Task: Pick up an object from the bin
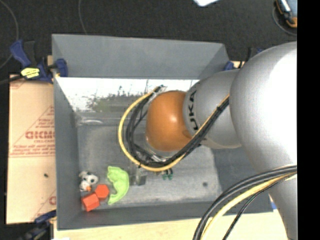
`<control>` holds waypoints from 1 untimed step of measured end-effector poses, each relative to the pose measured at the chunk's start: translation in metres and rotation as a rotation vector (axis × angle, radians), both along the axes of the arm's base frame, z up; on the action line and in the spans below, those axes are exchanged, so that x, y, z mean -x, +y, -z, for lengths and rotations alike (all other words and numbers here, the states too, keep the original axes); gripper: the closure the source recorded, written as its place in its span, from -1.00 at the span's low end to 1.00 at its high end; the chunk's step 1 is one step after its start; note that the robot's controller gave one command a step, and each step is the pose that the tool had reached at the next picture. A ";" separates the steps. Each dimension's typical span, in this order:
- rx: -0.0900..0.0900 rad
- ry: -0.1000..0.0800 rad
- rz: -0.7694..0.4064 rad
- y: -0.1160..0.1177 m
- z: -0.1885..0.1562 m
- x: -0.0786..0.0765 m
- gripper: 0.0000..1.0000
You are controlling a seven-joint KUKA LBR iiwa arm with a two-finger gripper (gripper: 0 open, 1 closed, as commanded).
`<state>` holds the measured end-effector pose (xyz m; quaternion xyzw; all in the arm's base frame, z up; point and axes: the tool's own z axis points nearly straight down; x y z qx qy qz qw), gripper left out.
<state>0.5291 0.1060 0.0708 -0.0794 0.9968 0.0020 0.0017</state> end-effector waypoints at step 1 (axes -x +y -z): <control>-0.001 -0.002 0.059 0.024 -0.076 -0.010 -1.00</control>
Offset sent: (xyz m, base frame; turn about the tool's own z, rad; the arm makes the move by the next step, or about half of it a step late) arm 0.0000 0.0000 0.0000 0.0000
